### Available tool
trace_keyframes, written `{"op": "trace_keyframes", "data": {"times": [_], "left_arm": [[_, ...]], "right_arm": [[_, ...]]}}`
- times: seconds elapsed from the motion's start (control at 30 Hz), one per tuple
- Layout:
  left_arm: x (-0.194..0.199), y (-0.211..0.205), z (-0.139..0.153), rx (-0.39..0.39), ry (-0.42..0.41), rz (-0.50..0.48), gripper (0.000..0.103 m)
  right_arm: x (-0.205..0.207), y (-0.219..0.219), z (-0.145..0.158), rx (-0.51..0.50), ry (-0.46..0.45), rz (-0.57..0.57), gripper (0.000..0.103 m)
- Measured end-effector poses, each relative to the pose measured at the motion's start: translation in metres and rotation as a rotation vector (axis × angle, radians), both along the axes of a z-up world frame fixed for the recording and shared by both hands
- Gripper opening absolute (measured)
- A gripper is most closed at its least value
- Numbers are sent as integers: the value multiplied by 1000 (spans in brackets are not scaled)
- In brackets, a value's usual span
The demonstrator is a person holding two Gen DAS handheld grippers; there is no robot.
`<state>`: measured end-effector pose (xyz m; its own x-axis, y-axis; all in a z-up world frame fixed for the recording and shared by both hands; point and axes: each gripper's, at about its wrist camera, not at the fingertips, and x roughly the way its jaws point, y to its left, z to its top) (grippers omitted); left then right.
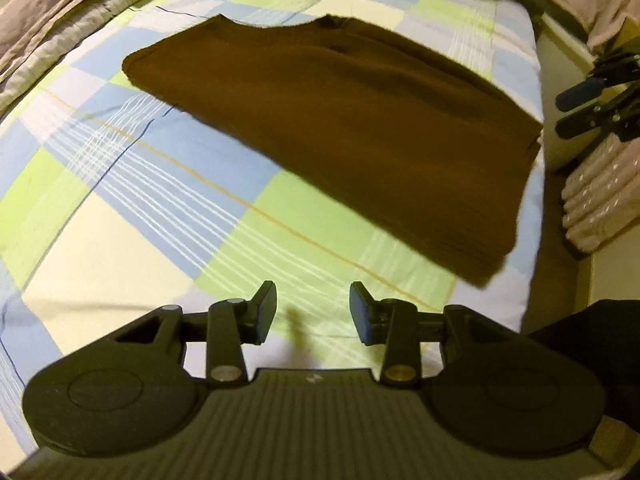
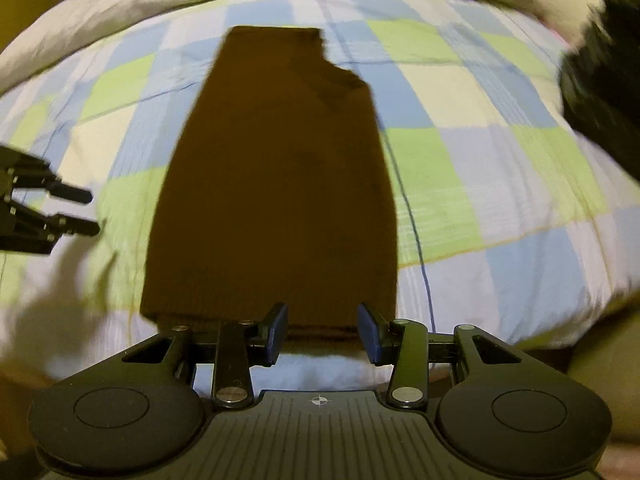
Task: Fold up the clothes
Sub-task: 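Move both grippers to the hem end of the folded vest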
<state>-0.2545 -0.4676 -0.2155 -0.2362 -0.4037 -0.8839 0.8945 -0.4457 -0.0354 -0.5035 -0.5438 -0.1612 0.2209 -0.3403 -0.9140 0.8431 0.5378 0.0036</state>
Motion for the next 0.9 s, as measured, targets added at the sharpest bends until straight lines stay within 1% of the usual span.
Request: {"op": "trace_keyframes", "data": {"times": [0.13,0.23,0.3,0.5,0.63,0.73,0.77,0.83,0.9], "left_arm": [[-1,11,-7,-53,124,80,35],[-6,11,-14,-104,193,136,35],[-11,15,-17,-169,218,163,36],[-30,37,-31,-337,163,175,36],[-37,48,-37,-428,115,150,37],[-43,63,-34,-494,76,158,37],[-43,68,-31,-499,79,173,38],[-46,79,-24,-477,99,236,39],[-54,91,-16,-470,66,267,40]], "right_arm": [[-3,5,-8,-59,-34,134,42],[-13,1,-25,-112,-96,189,42],[-21,-2,-36,-160,-152,219,42],[-40,-7,-75,-284,-247,289,42],[-50,-2,-90,-383,-295,328,42],[-58,8,-95,-456,-323,342,42],[-60,13,-95,-474,-333,341,42],[-66,22,-93,-487,-357,334,42],[-72,36,-88,-482,-375,332,43]]}}
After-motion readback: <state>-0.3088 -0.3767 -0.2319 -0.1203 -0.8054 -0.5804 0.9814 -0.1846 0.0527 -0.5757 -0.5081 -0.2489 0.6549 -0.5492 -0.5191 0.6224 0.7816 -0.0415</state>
